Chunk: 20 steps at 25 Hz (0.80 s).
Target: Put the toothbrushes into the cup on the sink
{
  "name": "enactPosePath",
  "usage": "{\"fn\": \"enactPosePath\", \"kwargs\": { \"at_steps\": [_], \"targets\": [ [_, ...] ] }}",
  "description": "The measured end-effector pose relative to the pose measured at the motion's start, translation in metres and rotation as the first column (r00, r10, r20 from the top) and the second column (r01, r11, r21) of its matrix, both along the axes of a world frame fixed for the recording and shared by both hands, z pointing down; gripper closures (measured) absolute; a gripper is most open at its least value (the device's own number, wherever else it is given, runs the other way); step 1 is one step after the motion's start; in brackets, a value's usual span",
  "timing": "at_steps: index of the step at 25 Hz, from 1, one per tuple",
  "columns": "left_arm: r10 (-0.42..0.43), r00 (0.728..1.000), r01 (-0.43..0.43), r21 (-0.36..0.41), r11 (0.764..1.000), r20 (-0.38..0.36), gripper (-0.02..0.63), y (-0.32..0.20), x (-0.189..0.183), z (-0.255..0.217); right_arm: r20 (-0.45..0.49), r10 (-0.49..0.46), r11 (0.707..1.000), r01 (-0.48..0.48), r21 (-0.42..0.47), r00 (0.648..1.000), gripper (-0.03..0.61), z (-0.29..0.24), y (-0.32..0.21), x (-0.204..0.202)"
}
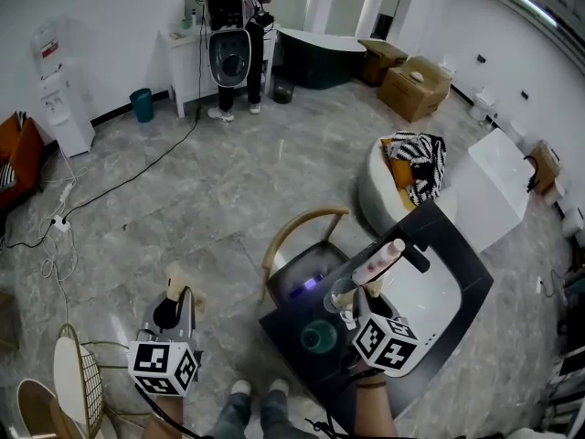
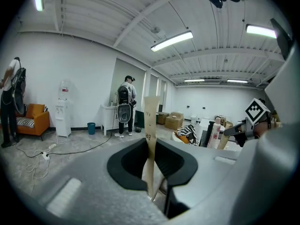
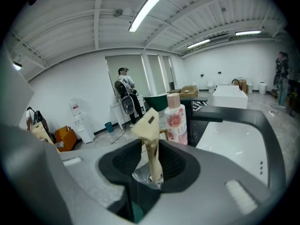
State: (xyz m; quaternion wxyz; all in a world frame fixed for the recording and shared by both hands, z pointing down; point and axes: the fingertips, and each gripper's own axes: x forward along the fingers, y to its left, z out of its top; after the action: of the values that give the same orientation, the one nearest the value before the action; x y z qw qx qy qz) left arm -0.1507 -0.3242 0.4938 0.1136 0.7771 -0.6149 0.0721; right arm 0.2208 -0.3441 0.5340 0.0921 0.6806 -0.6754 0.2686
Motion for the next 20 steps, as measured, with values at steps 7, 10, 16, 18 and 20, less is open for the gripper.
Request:
{"fn": "enactPosePath", "kwargs": {
  "at_steps": [7, 10, 16, 18, 20],
  "targets": [
    [0.03, 1.0, -0.03, 0.005, 1.0, -0.003, 0.569, 0.0, 0.008, -0.002, 0.001, 0.022, 1.0, -0.022, 0.0, 1.0, 0.414, -0.003, 0.01, 0.003],
    [0.049, 0.999, -0.049, 0.005, 0.999, -0.002, 0.569, 0.001, 0.013, -0.002, -0.002, 0.031, 1.0, -0.031, -0.004, 1.0, 0.404, -0.005, 0.016, 0.004],
    [0.083, 0.997, -0.083, 0.011, 0.997, -0.006, 0.569, 0.008, 0.017, -0.007, -0.011, 0.053, 0.999, -0.053, 0.003, 0.999, 0.397, -0.014, 0.031, 0.003],
    [0.098, 0.995, -0.098, 0.01, 0.995, -0.008, 0.569, 0.01, 0.019, -0.008, -0.012, 0.06, 0.998, -0.06, 0.005, 0.998, 0.397, -0.017, 0.038, 0.004],
    [0.114, 0.993, -0.114, 0.009, 0.993, -0.009, 0.569, 0.012, 0.021, -0.009, -0.013, 0.067, 0.998, -0.067, 0.007, 0.998, 0.397, -0.021, 0.044, 0.004]
  ]
}}
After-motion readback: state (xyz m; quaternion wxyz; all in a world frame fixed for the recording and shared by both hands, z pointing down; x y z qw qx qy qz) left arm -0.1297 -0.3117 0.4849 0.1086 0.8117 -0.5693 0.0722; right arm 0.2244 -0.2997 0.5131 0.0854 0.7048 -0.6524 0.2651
